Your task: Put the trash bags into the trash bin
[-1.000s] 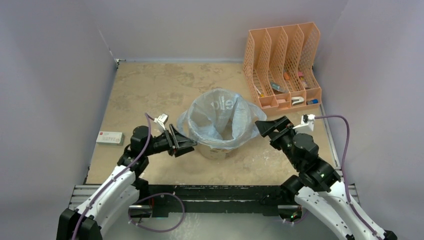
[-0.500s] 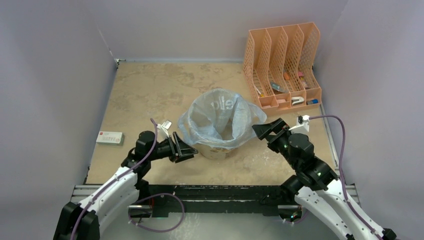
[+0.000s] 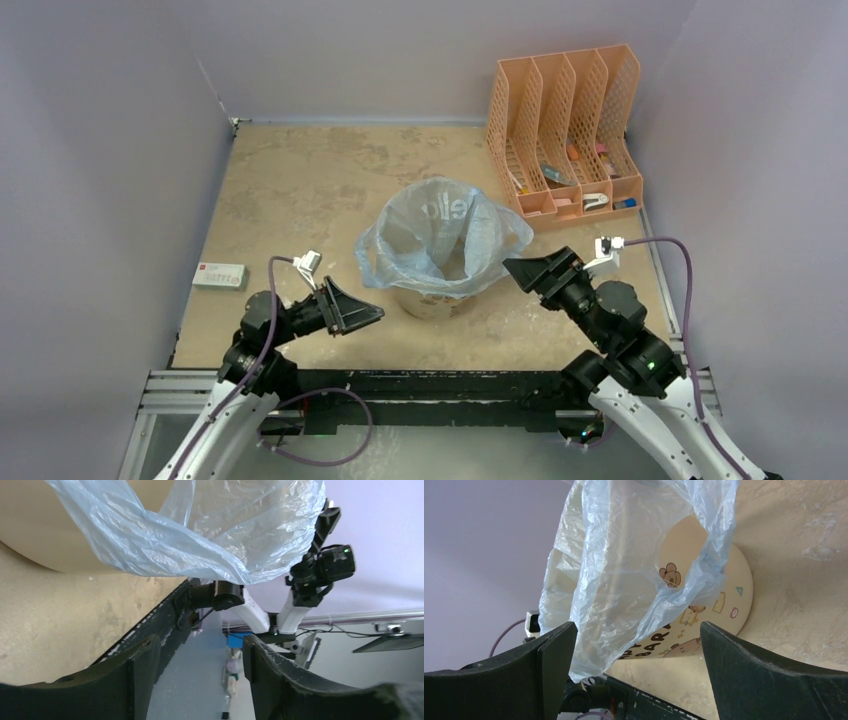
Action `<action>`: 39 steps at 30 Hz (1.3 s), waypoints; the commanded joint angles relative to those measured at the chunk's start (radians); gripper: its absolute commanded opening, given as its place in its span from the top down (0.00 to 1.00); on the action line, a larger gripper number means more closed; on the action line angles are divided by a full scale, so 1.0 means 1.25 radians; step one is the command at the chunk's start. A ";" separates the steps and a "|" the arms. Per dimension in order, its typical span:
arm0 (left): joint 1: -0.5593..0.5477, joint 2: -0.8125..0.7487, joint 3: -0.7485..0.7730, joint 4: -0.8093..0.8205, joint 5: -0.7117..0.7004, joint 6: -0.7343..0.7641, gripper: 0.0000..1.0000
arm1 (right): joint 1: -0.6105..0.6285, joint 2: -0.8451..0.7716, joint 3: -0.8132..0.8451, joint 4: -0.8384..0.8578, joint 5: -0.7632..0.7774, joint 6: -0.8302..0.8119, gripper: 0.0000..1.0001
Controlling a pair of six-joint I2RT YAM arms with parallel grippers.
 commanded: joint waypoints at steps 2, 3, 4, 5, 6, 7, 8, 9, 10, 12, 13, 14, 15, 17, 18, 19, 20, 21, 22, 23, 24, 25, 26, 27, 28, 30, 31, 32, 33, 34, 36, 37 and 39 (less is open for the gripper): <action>-0.004 -0.005 0.039 0.038 -0.029 -0.161 0.32 | 0.001 -0.002 -0.020 0.059 -0.041 0.034 0.05; -0.004 0.016 0.059 0.052 -0.034 -0.166 0.30 | 0.001 0.004 -0.022 0.063 -0.040 0.036 0.05; -0.004 0.044 0.079 0.059 -0.034 -0.158 0.27 | 0.001 0.011 -0.020 0.065 -0.037 0.040 0.05; -0.004 0.085 0.101 0.059 -0.036 -0.144 0.25 | 0.001 0.018 -0.020 0.067 -0.037 0.042 0.05; -0.004 0.113 0.122 0.059 -0.038 -0.133 0.24 | 0.001 0.027 -0.018 0.069 -0.038 0.044 0.05; -0.004 0.141 0.135 0.076 -0.034 -0.127 0.23 | 0.001 0.035 -0.016 0.071 -0.039 0.045 0.05; -0.004 0.162 0.143 0.109 -0.029 -0.127 0.22 | 0.001 0.044 -0.012 0.071 -0.040 0.045 0.05; -0.004 0.178 0.148 0.122 -0.031 -0.138 0.21 | 0.001 0.056 -0.010 0.071 -0.042 0.044 0.05; -0.004 0.189 0.149 0.137 -0.037 -0.148 0.21 | 0.001 0.064 -0.007 0.069 -0.042 0.042 0.05; -0.004 0.196 0.148 0.144 -0.056 -0.162 0.21 | 0.001 0.077 -0.001 0.064 -0.040 0.038 0.05; -0.004 0.197 0.145 0.149 -0.065 -0.168 0.21 | 0.001 0.082 0.001 0.060 -0.036 0.038 0.04; -0.004 0.198 0.143 0.154 -0.072 -0.169 0.21 | 0.001 0.085 0.002 0.058 -0.033 0.039 0.04; -0.004 0.203 0.141 0.156 -0.075 -0.171 0.21 | 0.001 0.087 0.003 0.056 -0.029 0.040 0.04; -0.004 0.224 0.139 0.167 -0.072 -0.170 0.21 | 0.001 0.087 0.004 0.054 -0.020 0.044 0.04; -0.004 0.240 0.139 0.179 -0.064 -0.168 0.21 | 0.001 0.085 0.004 0.054 -0.014 0.047 0.04; -0.005 0.256 0.139 0.192 -0.053 -0.167 0.21 | 0.001 0.085 0.004 0.051 -0.007 0.051 0.04; -0.005 0.273 0.140 0.203 -0.045 -0.165 0.22 | 0.001 0.083 0.006 0.047 0.000 0.055 0.04; -0.007 0.287 0.140 0.216 -0.040 -0.163 0.22 | 0.001 0.083 0.007 0.043 0.006 0.058 0.04; -0.010 0.299 0.139 0.233 -0.034 -0.159 0.23 | 0.001 0.082 0.008 0.039 0.011 0.060 0.04; -0.013 0.309 0.139 0.245 -0.031 -0.153 0.24 | 0.001 0.081 0.009 0.037 0.015 0.059 0.04; -0.015 0.317 0.143 0.245 -0.033 -0.147 0.25 | 0.001 0.082 0.008 0.035 0.018 0.058 0.04; -0.017 0.324 0.143 0.242 -0.033 -0.140 0.28 | 0.001 0.082 0.008 0.033 0.020 0.058 0.04; -0.018 0.329 0.142 0.242 -0.032 -0.135 0.30 | 0.001 0.084 0.007 0.030 0.020 0.058 0.04; -0.021 0.333 0.139 0.242 -0.032 -0.130 0.31 | 0.001 0.085 0.006 0.028 0.019 0.058 0.04; -0.023 0.335 0.136 0.243 -0.031 -0.125 0.34 | 0.001 0.087 0.005 0.028 0.019 0.059 0.04; -0.025 0.339 0.133 0.248 -0.023 -0.108 0.38 | 0.001 0.092 0.004 0.028 0.019 0.058 0.04; -0.025 0.342 0.135 0.241 -0.018 -0.096 0.38 | 0.001 0.093 0.005 0.028 0.019 0.058 0.04; -0.025 0.346 0.139 0.227 -0.016 -0.083 0.38 | 0.001 0.096 0.006 0.029 0.019 0.058 0.04; -0.025 0.347 0.141 0.213 -0.017 -0.069 0.38 | 0.001 0.098 0.008 0.029 0.017 0.055 0.04; -0.025 0.348 0.143 0.198 -0.020 -0.052 0.38 | 0.001 0.100 0.010 0.028 0.016 0.051 0.04; -0.025 0.354 0.143 0.178 -0.030 -0.024 0.38 | 0.001 0.102 0.013 0.023 0.016 0.044 0.04; -0.025 0.360 0.142 0.170 -0.035 -0.011 0.38 | 0.001 0.103 0.015 0.020 0.014 0.042 0.04; -0.025 0.372 0.137 0.166 -0.045 0.014 0.38 | 0.001 0.103 0.018 0.016 0.011 0.035 0.04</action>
